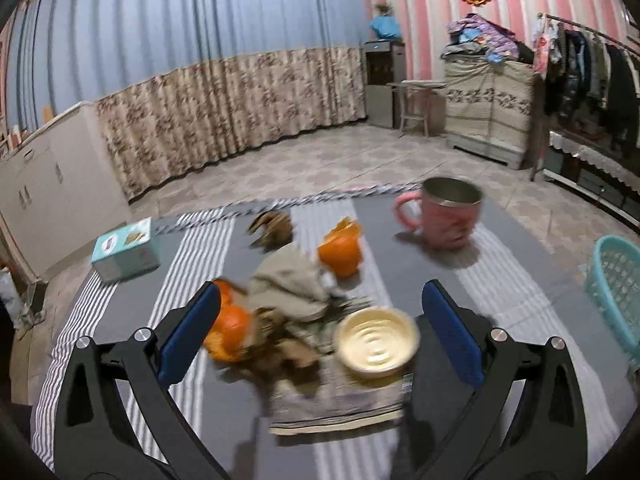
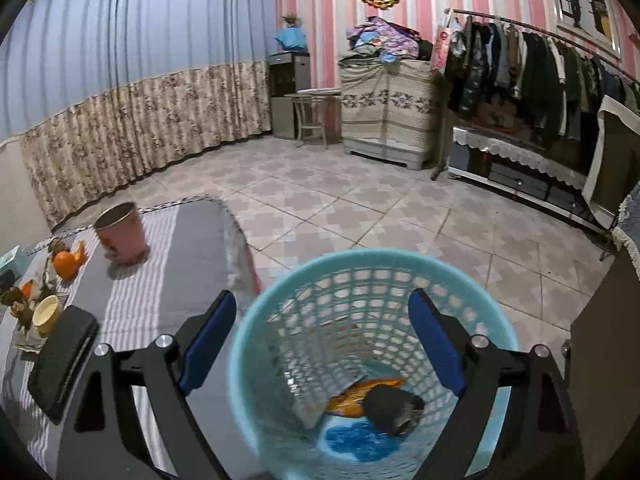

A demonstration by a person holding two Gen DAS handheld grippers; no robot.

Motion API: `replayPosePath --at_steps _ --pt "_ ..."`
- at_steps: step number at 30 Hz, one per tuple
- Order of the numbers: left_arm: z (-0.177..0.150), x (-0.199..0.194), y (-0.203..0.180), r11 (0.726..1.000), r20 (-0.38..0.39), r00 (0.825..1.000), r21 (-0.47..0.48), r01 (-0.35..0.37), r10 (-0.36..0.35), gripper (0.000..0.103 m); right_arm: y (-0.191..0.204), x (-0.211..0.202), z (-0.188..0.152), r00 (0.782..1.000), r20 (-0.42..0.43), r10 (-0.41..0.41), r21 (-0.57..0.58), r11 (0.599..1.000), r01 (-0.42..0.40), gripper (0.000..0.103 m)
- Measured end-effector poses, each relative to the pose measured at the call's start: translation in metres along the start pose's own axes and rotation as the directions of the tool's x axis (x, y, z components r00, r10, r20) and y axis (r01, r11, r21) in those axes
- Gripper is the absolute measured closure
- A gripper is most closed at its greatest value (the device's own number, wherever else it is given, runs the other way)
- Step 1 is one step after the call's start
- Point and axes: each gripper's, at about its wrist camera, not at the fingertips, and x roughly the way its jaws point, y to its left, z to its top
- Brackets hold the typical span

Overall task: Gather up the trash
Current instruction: 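Grasp the brown cloth with the left tool while the right tool grasps the cream lid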

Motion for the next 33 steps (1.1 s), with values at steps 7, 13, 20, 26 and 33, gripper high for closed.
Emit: replayPosePath --at_steps 7,13,20,26,33 --pt "-0.014 0.032 0.026 1.0 -0.064 0.998 -0.007 0.017 -0.017 0.025 0.043 0.002 -0.005 0.999 -0.023 0.023 -0.06 0.998 -0.025 0.017" --pt "-0.023 0.048 0.027 0.999 -0.116 0.992 -0.015 0.046 -0.048 0.068 0.064 0.002 -0.012 0.998 -0.043 0.044 -0.107 0.993 -0.048 0.017" --pt "-0.014 0.027 0.048 0.998 -0.064 0.997 -0.029 0.051 -0.053 0.072 0.101 -0.006 -0.014 0.994 -0.059 0.096 -0.141 0.985 -0.103 0.017" --pt "-0.005 0.019 0.093 0.999 -0.019 1.0 -0.037 0.016 -0.017 0.072 0.148 -0.005 -0.024 0.984 -0.094 0.153 -0.123 0.979 -0.164 0.017" --pt "-0.003 0.024 0.141 0.998 0.008 1.0 -0.06 -0.029 0.029 0.072 0.22 -0.004 -0.033 0.966 -0.127 0.224 -0.181 0.953 -0.244 0.017"
